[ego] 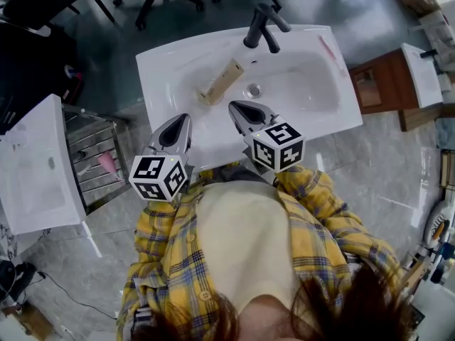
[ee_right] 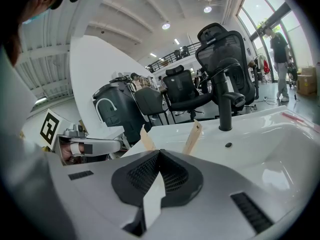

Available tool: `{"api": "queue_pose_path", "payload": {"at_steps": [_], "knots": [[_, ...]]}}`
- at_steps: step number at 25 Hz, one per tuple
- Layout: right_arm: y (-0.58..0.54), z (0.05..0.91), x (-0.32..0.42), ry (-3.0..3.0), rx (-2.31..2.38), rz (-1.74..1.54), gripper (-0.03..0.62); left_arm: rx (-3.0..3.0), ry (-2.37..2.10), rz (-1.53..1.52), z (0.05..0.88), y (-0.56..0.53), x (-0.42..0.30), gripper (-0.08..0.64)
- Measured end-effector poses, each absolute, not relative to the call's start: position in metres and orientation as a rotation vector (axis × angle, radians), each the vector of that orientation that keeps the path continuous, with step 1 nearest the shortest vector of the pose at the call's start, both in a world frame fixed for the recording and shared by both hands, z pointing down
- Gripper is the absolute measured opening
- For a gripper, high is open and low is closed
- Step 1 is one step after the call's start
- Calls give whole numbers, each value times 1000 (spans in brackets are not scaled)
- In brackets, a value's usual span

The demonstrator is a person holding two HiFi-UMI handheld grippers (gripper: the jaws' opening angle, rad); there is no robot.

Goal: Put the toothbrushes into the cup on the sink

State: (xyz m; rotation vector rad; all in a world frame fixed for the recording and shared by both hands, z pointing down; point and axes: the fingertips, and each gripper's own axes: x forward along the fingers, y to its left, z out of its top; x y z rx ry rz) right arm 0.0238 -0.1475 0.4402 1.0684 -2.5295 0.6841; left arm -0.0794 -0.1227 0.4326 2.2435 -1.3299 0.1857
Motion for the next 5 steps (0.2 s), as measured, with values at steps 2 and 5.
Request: {"api": "queue_pose_path", "payload": {"at_steps": [2, 5], "knots": [[-148, 439, 24, -2530, 1069, 683, 14, 2245, -1328, 185, 432, -123, -79, 6], [-148, 439, 25, -2529, 1072, 683, 14, 2247, -1326, 183, 431, -123, -78, 6]]}}
